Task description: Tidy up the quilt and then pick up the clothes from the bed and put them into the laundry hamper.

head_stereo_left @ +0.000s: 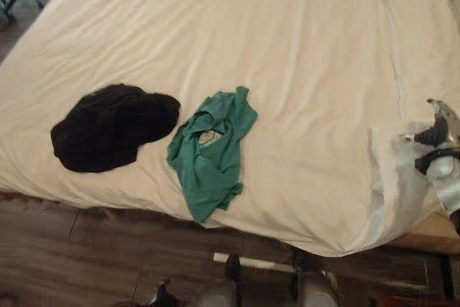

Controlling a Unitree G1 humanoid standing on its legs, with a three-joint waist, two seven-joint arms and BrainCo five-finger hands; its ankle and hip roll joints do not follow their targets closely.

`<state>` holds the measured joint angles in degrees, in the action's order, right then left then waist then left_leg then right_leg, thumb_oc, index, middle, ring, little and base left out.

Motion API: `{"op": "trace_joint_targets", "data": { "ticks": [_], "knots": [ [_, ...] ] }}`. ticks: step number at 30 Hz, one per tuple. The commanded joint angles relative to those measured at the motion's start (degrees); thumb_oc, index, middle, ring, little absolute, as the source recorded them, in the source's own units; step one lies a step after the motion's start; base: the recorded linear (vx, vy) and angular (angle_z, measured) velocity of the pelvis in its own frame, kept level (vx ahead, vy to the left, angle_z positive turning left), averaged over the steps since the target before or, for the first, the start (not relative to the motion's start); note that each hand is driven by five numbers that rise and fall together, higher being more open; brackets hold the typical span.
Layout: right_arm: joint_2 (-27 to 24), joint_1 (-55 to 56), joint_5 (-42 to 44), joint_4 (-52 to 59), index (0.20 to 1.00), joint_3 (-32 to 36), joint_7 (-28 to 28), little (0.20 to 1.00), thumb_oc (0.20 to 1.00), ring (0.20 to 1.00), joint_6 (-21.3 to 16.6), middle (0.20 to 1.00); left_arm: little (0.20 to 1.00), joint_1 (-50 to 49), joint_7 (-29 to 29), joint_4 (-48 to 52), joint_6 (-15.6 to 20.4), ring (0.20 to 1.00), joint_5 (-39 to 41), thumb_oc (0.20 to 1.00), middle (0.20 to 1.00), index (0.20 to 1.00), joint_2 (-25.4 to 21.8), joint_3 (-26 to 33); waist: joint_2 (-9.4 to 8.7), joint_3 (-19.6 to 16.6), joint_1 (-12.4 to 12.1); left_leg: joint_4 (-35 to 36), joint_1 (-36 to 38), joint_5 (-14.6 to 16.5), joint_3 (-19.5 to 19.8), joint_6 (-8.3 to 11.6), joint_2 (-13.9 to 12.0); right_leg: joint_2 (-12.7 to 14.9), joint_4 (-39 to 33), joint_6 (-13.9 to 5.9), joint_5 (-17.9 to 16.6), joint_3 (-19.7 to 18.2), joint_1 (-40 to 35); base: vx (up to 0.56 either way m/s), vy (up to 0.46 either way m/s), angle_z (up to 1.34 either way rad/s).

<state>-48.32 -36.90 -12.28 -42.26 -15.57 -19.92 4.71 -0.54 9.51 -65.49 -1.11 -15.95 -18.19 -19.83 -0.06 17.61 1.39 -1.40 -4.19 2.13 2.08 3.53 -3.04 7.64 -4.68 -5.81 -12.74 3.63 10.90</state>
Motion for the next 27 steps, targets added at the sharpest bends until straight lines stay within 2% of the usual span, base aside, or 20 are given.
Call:
{"op": "trace_joint_targets", "data": {
  "ticks": [1,2,3,6,11,14,16,17,18,21,24,26,27],
  "knots": [
    [-4.5,-9.1,4.7,-4.1,0.765,-2.7,-0.6,0.765,0.765,0.765,-1.0,0.765,1.0,5.6,2.3,-2.3,0.6,1.0,2.2,1.0,1.0,1.0,-3.4,-1.4,-1.37,2.5,-1.7,0.0,-2.8,-0.2,-0.5,3.26,-4.4,3.2,9.3,-6.2,12.4,-1.0,2.5,-0.13,-0.056,0.06],
    [-4.3,-11.4,5.3,-7.0,0.2,-4.5,-0.1,0.2,0.2,0.2,-0.9,0.2,1.0,6.0,2.5,-2.4,0.7,1.0,2.7,1.0,1.0,1.0,-3.2,-1.7,-1.18,3.0,-1.7,0.2,-3.5,-0.7,-0.5,3.41,-4.6,3.0,9.6,-6.01,12.5,-0.7,3.2,-0.09,-0.035,0.14],
    [-4.2,-14.3,5.7,-12.8,0.2,-7.0,0.8,0.2,0.2,0.2,-0.4,0.2,1.0,6.6,2.8,-2.7,0.7,1.0,3.6,1.0,1.0,1.0,-2.9,-2.3,-1.07,4.0,-1.9,0.2,-4.7,-1.5,-0.4,3.64,-4.9,2.3,10.6,-5.68,12.9,-0.4,4.4,-0.09,-0.034,0.2],
    [-3.2,-14.7,6.0,-19.4,0.2,-8.4,2.3,0.2,0.2,0.2,0.3,0.2,1.0,6.9,3.2,-4.0,0.4,1.0,4.0,1.0,1.0,1.0,-1.6,-2.9,-1.21,4.2,-1.6,0.5,-4.9,-2.3,-0.2,3.77,-5.4,1.8,12.0,-5.35,13.7,-0.2,5.1,-0.05,-0.022,0.12],
    [-3.2,-12.0,3.4,-24.1,0.2,-7.9,3.2,0.2,0.2,0.2,1.3,0.2,1.0,6.3,3.7,-5.1,0.1,1.0,4.0,1.0,1.0,1.0,-0.8,-2.6,-1.47,2.9,-1.0,1.1,-3.3,-1.9,-0.3,3.81,-5.5,1.7,12.1,-5.29,14.2,0.4,3.5,0.01,0.009,0.02],
    [-3.2,-5.7,7.2,-27.5,0.2,0.5,2.0,0.2,0.2,0.2,2.8,0.2,1.0,5.4,3.1,-6.0,-0.7,1.0,3.7,1.0,1.0,1.0,-0.1,-1.7,-1.96,0.4,-0.1,2.0,-0.3,-1.0,-0.6,3.75,-5.4,2.2,11.4,-5.5,14.3,1.0,0.6,0.08,0.058,0.0],
    [-2.0,-0.6,13.2,-27.9,0.2,8.2,-0.2,0.2,0.2,0.2,2.9,0.2,1.0,4.9,2.8,-6.4,-1.2,1.0,3.6,1.0,1.0,1.0,0.4,-1.1,-2.22,-1.3,0.5,2.6,1.2,-0.4,-0.8,3.67,-5.2,2.6,10.5,-5.67,14.2,1.2,-1.1,0.08,0.052,-0.02],
    [-1.9,0.2,13.3,-27.5,0.2,8.8,-0.2,0.2,0.2,0.2,3.0,0.2,1.0,4.8,2.8,-6.4,-1.2,1.0,3.7,1.0,1.0,1.0,0.2,-1.4,-2.35,-1.2,0.2,2.7,1.4,-0.4,-0.8,3.66,-5.2,2.6,10.3,-5.69,14.2,1.3,-1.4,0.11,0.074,-0.02],
    [-0.3,4.2,18.6,-26.9,1.0,14.9,-3.2,1.0,1.0,1.0,2.4,1.0,1.0,4.5,2.7,-6.9,-1.7,1.0,3.6,1.0,1.0,1.0,0.9,-0.6,-2.4,-2.8,0.8,3.4,2.8,0.1,-0.8,3.51,-5.1,3.0,9.4,-5.84,14.1,1.3,-2.8,0.11,0.07,-0.07],
    [2.8,9.9,25.2,-23.2,1.0,21.6,-7.1,1.0,1.0,1.0,1.1,1.0,1.0,3.8,2.7,-7.2,-2.5,1.0,3.7,1.0,1.0,1.0,1.2,0.3,-2.73,-4.8,0.9,4.3,4.8,0.8,-1.0,3.31,-4.7,3.4,7.7,-6.15,13.5,1.1,-4.8,0.11,0.07,-0.05],
    [6.5,12.1,34.1,-19.3,1.0,27.2,-13.8,1.0,1.0,1.0,-2.4,1.0,1.0,3.5,3.5,-6.9,-3.1,1.0,4.5,1.0,1.0,1.0,1.9,0.1,-2.7,-6.3,1.1,4.7,6.5,1.6,-1.8,3.05,-4.2,4.1,6.2,-6.64,12.5,0.5,-6.2,0.06,0.057,-0.16],
    [7.2,12.3,34.5,-18.6,1.0,27.6,-14.7,1.0,1.0,1.0,-2.4,1.0,1.0,3.4,3.7,-6.9,-3.2,1.0,4.6,1.0,1.0,1.0,2.0,-0.1,-2.72,-6.5,0.9,4.7,6.8,1.8,-1.9,2.96,-4.1,4.3,5.9,-6.69,12.5,0.4,-6.5,0.05,0.036,-0.2],
    [7.4,11.3,33.9,-16.0,1.0,28.0,-18.9,1.0,1.0,1.0,-2.4,1.0,1.0,3.3,4.5,-6.6,-3.1,1.0,5.3,1.0,1.0,1.0,2.7,-0.3,-2.52,-7.0,0.9,4.7,7.6,2.2,-2.4,2.78,-3.7,4.7,5.3,-6.94,12.1,0.0,-7.1,0.06,0.046,-0.15]
  ]
}}
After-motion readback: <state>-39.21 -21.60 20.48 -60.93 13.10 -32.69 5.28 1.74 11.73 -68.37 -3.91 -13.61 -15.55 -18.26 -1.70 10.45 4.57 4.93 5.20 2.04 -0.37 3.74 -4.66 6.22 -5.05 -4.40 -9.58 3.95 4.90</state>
